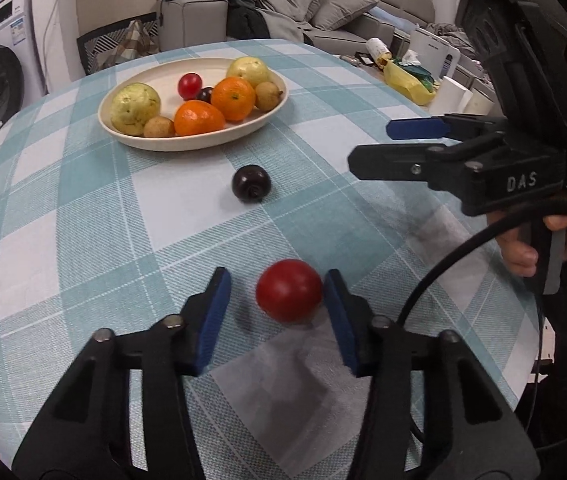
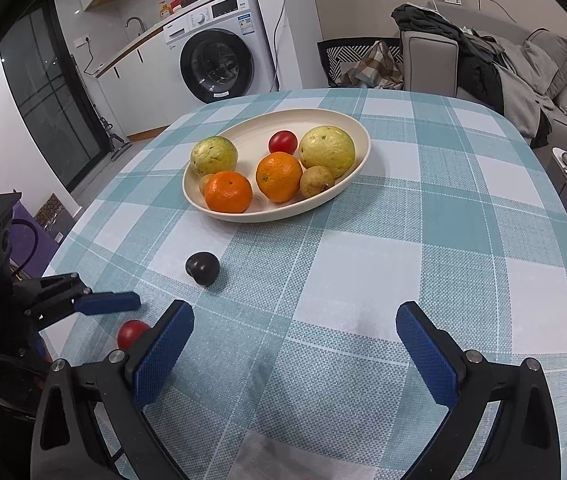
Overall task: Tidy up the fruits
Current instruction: 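Close the left tool on the second red tomato while the right tool approaches the dark plum, then close the right tool on the dark plum while the left tool lifts the tomato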
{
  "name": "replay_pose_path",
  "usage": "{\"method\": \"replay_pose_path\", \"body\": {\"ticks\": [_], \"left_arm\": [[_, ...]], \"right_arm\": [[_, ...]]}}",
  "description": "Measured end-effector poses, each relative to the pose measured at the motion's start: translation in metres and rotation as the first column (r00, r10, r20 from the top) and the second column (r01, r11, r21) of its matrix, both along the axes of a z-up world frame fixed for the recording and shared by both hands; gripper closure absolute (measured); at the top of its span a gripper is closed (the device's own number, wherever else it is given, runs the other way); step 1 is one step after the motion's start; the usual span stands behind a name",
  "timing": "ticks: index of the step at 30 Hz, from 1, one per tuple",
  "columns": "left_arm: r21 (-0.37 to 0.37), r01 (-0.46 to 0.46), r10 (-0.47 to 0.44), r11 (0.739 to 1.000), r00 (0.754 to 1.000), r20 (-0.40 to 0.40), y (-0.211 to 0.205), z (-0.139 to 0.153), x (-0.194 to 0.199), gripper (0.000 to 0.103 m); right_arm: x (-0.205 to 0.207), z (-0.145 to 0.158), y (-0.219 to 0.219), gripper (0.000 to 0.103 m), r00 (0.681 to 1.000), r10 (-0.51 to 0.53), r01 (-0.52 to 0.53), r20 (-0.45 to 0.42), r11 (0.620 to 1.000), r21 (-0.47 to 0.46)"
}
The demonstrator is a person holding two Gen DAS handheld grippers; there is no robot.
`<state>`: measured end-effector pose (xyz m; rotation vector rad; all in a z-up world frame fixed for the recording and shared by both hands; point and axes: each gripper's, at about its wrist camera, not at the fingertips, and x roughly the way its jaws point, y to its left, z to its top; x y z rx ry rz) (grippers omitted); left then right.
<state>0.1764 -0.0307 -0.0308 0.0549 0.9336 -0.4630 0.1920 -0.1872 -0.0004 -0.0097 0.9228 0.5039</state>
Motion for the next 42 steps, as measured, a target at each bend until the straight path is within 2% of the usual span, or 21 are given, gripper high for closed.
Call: {"method": "replay_pose_path", "body": {"ticks": [2,8,15,20,32,36,39,42], "left_arm": [[-0.009,0.017,-0.017,1.000,1.000,-0.007,-0.001,0.000,-0.001,0.074],[-0.024,-0.018,0.018,1.000,1.000,0.010,0.006,0.004,0.000,0.074],[-0.063,-0.104,0.109,0.993,0.992,0.068,0.025,0.016,0.004,0.074],[-0.081,-0.151,0.159,0.985,0.982,0.104,0.037,0.023,0.007,0.074],[-0.127,-0.240,0.254,0.962,0.961,0.112,0.071,0.029,0.009,0.074],[-0.131,-0.268,0.283,0.955,0.953,0.111,0.079,0.029,0.008,0.074],[-0.131,-0.275,0.289,0.953,0.951,0.108,0.081,0.028,0.010,0.074],[-0.134,-0.276,0.291,0.952,0.951,0.103,0.083,0.027,0.011,0.074]], "right_arm": [[0.000,-0.001,0.000,0.000,1.000,-0.001,0.001,-0.002,1.000,0.000],[-0.001,0.000,0.001,0.000,1.000,0.006,-0.006,0.002,1.000,0.001],[-0.004,0.001,0.007,0.000,0.999,0.034,-0.034,0.003,0.999,0.001],[-0.008,0.001,0.024,0.000,0.996,0.080,-0.079,0.031,0.995,-0.054],[0.003,-0.018,0.075,0.005,0.984,0.180,-0.178,0.008,0.976,-0.122],[0.006,-0.020,0.084,0.020,0.981,0.194,-0.192,0.003,0.974,-0.121],[0.008,-0.020,0.087,0.025,0.981,0.195,-0.193,0.008,0.975,-0.107],[0.011,-0.020,0.087,0.038,0.981,0.196,-0.195,0.001,0.977,-0.083]]}}
